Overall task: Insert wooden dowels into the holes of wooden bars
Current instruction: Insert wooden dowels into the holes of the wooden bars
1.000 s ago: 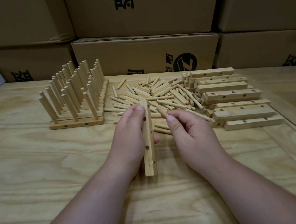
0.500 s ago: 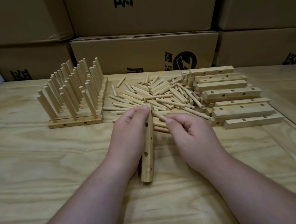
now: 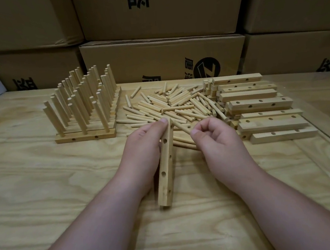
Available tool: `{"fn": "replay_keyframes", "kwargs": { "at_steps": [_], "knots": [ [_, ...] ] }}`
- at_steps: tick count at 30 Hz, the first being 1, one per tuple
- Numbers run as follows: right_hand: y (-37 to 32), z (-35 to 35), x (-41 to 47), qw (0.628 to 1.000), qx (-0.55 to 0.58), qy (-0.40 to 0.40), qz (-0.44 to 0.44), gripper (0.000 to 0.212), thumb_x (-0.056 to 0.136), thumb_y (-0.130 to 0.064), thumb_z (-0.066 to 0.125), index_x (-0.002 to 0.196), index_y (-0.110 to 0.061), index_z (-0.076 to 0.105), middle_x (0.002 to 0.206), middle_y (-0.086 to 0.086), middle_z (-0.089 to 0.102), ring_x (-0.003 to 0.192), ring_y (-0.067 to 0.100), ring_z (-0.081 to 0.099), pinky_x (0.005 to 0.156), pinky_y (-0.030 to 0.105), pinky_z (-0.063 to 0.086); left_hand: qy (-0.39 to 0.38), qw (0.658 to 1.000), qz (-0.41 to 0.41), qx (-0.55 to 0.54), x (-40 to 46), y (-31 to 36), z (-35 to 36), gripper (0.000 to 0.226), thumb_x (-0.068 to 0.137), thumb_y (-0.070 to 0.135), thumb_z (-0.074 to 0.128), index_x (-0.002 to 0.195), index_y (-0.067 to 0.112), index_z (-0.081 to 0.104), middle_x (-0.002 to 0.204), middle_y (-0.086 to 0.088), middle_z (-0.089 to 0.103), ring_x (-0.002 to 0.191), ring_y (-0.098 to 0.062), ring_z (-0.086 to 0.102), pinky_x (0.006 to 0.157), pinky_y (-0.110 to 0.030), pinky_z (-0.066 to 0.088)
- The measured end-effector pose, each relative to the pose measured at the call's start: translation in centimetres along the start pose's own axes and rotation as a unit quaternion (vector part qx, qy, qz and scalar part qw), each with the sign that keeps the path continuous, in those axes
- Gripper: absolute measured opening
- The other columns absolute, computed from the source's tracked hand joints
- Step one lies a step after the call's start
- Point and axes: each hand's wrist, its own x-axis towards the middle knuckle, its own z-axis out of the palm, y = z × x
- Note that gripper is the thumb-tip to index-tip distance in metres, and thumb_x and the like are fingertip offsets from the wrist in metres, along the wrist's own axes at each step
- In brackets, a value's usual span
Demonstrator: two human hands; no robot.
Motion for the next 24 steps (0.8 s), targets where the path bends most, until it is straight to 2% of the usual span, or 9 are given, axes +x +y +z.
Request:
{"fn": "replay_keyframes", "kwargs": {
  "at_steps": [2,4,6,8,11,15,21,24],
  "knots": [
    [-0.1,0.0,0.0,1.000,0.000,0.006,-0.011,0.013,0.094,-0.015,0.065,0.081,-0.019,0.064,0.053,-0.014,0.051,0.048,0.002,0.044,0.046,0.016,0.039,0.006,1.000,0.005,0.002,0.0,0.0,0.0,0.029,0.089,0.044,0.065,0.071,0.024,0.075,0.063,0.002,0.060,0.059,-0.015,0.057,0.061,-0.033,0.047],
    [-0.2,-0.1,-0.1,1.000,0.001,0.016,-0.026,0.012,0.090,-0.014,0.070,0.080,-0.019,0.067,0.059,-0.009,0.057,0.054,0.003,0.050,0.052,0.017,0.044,0.013,1.000,0.005,0.003,-0.1,0.0,0.1,0.032,0.095,0.039,0.065,0.067,0.027,0.073,0.056,0.007,0.056,0.052,-0.011,0.056,0.051,-0.028,0.048],
    [-0.2,-0.2,0.0,0.999,0.003,0.019,-0.031,0.012,0.088,-0.012,0.073,0.079,-0.019,0.069,0.066,-0.003,0.064,0.061,0.005,0.057,0.058,0.018,0.048,0.015,1.000,0.004,-0.001,-0.1,0.0,0.0,0.029,0.096,0.037,0.065,0.072,0.024,0.074,0.056,0.006,0.056,0.050,-0.011,0.056,0.045,-0.024,0.047],
    [-0.3,-0.3,0.1,1.000,0.002,0.012,-0.028,0.011,0.086,-0.011,0.076,0.080,-0.019,0.070,0.076,0.000,0.070,0.067,0.004,0.062,0.061,0.017,0.052,0.015,1.000,0.003,0.001,-0.1,0.1,0.0,0.027,0.095,0.037,0.066,0.080,0.017,0.075,0.058,0.005,0.058,0.051,-0.010,0.057,0.046,-0.023,0.048],
    [-0.3,-0.6,0.2,1.000,0.019,0.005,-0.008,0.008,0.085,-0.013,0.078,0.085,-0.020,0.073,0.079,-0.009,0.073,0.068,-0.002,0.065,0.060,0.011,0.049,0.017,1.000,0.003,0.000,-0.1,0.2,0.0,0.024,0.094,0.037,0.067,0.079,0.019,0.075,0.060,0.004,0.060,0.052,-0.009,0.057,0.047,-0.022,0.047],
    [0.1,-1.1,0.4,0.999,0.023,0.020,0.022,0.007,0.081,-0.026,0.082,0.085,-0.028,0.077,0.082,-0.019,0.074,0.067,-0.008,0.065,0.055,0.007,0.045,0.018,1.000,0.011,0.018,-0.2,0.2,-0.1,0.023,0.092,0.040,0.069,0.082,0.022,0.079,0.062,0.011,0.064,0.056,-0.002,0.061,0.049,-0.017,0.048],
    [0.6,-1.1,0.6,0.999,-0.026,0.032,0.016,0.009,0.082,-0.035,0.080,0.087,-0.042,0.077,0.089,-0.024,0.074,0.075,-0.012,0.062,0.072,0.021,0.044,0.033,0.999,0.013,0.023,-0.4,0.2,-0.1,0.022,0.090,0.043,0.072,0.086,0.023,0.080,0.064,0.011,0.067,0.057,-0.001,0.063,0.050,-0.015,0.048],
    [0.4,-0.9,0.6,0.998,-0.060,0.027,-0.015,0.012,0.085,-0.030,0.078,0.075,-0.038,0.077,0.087,-0.030,0.072,0.087,-0.014,0.064,0.074,0.009,0.045,0.038,0.999,0.013,0.032,-0.4,0.2,-0.2,0.021,0.089,0.045,0.073,0.085,0.026,0.080,0.064,0.011,0.068,0.056,-0.002,0.063,0.049,-0.015,0.047]
  ]
}}
